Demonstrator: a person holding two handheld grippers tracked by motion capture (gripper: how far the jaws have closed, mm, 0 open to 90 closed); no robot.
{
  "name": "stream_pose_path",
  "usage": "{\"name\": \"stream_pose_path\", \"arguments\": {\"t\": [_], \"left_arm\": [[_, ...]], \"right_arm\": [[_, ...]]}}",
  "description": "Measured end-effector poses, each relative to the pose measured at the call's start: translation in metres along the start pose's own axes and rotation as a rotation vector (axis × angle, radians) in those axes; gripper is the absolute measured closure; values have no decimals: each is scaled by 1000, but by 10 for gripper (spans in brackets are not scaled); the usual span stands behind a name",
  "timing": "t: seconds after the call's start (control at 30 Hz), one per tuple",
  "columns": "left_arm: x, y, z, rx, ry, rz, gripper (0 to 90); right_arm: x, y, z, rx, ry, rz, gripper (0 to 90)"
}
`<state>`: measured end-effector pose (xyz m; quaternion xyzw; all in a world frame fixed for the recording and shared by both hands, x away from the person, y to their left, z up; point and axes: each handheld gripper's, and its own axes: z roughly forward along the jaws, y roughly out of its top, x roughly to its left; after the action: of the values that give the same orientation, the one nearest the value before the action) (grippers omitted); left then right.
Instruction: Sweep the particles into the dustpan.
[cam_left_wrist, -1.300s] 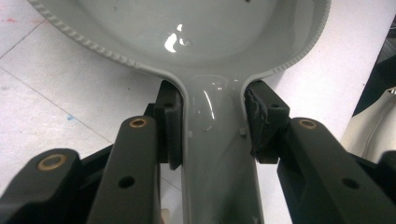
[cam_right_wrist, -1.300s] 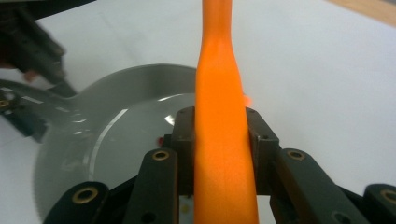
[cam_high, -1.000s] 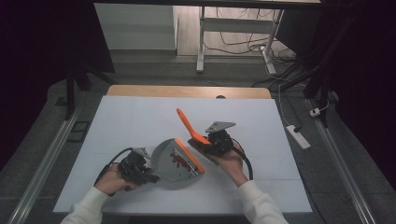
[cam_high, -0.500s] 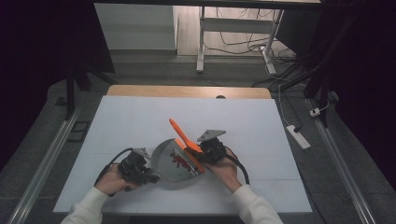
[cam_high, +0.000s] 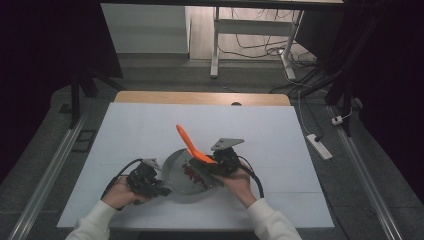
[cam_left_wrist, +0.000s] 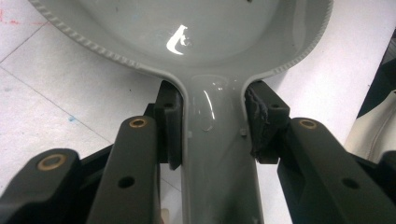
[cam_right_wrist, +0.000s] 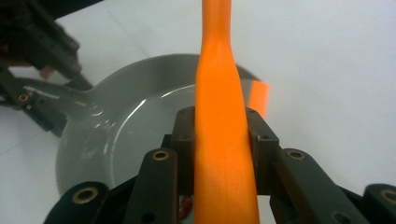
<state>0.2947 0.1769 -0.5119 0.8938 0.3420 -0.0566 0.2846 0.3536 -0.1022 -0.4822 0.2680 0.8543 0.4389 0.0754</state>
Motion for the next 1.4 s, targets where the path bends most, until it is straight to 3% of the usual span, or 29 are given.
{"name": "stream_pose_path", "arguments": {"t": [0.23, 0.87, 1.4], "left_arm": [[0, 0, 0, -2, 3, 0, 612], [-2, 0, 0, -37, 29, 6, 611], [3, -5, -8, -126, 47, -60, 611]], "right_arm": [[-15, -1, -10, -15, -63, 13, 700], [-29, 1, -27, -46, -100, 25, 700], [-36, 2, -44, -68, -104, 16, 700]]}}
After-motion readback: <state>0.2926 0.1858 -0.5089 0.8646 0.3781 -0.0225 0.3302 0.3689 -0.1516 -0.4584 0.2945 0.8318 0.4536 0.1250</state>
